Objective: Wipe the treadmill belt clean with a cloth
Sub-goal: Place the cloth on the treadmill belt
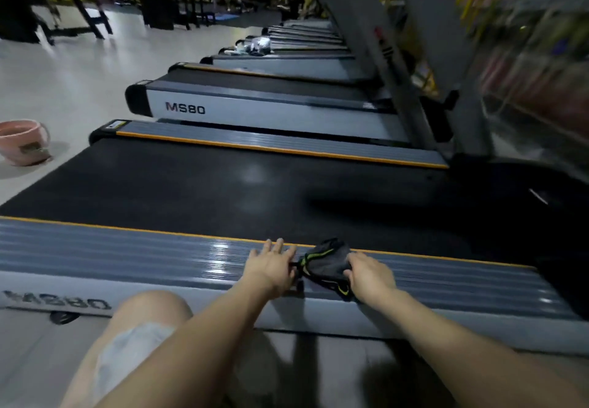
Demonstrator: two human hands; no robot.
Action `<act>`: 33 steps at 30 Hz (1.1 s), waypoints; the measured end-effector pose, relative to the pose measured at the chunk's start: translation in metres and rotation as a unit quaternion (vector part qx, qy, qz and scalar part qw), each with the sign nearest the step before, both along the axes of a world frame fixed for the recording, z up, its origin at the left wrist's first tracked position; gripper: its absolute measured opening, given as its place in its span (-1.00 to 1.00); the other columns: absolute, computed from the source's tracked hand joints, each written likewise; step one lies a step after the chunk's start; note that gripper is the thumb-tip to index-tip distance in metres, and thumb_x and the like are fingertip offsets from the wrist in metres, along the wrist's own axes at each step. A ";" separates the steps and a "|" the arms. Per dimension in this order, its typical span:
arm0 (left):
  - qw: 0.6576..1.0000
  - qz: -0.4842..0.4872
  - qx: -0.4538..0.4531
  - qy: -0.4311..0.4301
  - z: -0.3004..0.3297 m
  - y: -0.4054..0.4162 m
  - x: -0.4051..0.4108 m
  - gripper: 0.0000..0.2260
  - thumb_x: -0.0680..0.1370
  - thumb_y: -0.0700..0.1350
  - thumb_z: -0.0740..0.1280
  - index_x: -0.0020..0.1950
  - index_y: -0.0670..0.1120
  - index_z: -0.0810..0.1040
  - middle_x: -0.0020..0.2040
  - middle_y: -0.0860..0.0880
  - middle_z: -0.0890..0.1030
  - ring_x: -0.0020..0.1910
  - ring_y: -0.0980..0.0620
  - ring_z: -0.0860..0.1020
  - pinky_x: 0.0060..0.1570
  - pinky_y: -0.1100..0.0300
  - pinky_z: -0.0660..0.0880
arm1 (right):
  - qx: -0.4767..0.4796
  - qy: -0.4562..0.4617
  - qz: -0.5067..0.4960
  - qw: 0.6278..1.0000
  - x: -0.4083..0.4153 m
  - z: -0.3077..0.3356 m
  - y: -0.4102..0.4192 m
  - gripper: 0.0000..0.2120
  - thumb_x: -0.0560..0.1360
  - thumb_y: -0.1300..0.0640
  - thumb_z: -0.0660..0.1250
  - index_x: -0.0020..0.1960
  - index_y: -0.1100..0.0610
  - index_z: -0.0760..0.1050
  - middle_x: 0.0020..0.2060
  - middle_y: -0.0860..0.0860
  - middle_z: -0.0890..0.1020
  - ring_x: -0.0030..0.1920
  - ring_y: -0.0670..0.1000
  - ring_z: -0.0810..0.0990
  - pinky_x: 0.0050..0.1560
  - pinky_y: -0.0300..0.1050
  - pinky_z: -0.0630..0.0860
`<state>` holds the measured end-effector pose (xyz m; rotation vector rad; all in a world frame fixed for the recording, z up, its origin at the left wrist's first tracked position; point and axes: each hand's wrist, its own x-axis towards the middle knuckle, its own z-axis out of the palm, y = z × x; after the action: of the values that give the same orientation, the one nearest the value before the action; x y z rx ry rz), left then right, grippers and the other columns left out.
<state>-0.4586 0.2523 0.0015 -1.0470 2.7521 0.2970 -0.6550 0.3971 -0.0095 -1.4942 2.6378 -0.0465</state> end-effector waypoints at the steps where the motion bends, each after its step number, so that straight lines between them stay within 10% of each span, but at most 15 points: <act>1: 1.000 -0.006 -0.002 0.017 0.006 0.010 -0.015 -0.45 0.68 0.15 0.05 0.65 0.09 0.00 0.67 -0.07 0.02 0.63 -0.16 0.01 0.53 -0.20 0.10 | -0.018 -0.009 -0.021 1.000 -0.008 0.009 0.012 -0.81 0.63 -0.05 0.21 0.15 0.03 0.42 0.16 0.02 0.55 0.21 0.15 0.54 0.07 0.05 0.49; 13: 0.985 -0.111 -0.034 0.127 0.095 0.115 -0.132 -0.47 0.69 0.15 0.00 0.66 0.10 -0.01 0.67 -0.04 0.04 0.63 -0.12 0.01 0.54 -0.16 0.10 | -0.221 -0.034 -0.233 0.946 -0.074 0.098 0.155 -0.78 0.63 -0.01 0.26 0.18 0.09 0.48 0.17 0.09 0.57 0.18 0.20 0.55 0.12 0.03 0.49; 33: 0.985 -0.049 -0.102 0.133 0.128 0.088 -0.176 -0.48 0.68 0.18 0.00 0.64 0.12 0.05 0.65 -0.05 0.10 0.62 -0.12 0.06 0.53 -0.16 0.12 | -0.278 -0.060 -0.166 0.944 -0.158 0.137 0.087 -0.85 0.62 -0.02 0.24 0.11 0.03 0.46 0.13 0.06 0.55 0.07 0.21 0.57 0.06 0.06 0.51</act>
<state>-0.6345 0.3407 0.1298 -0.9754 3.1194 0.1518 -0.8134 0.4845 0.1277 -1.0774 2.8754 -0.9454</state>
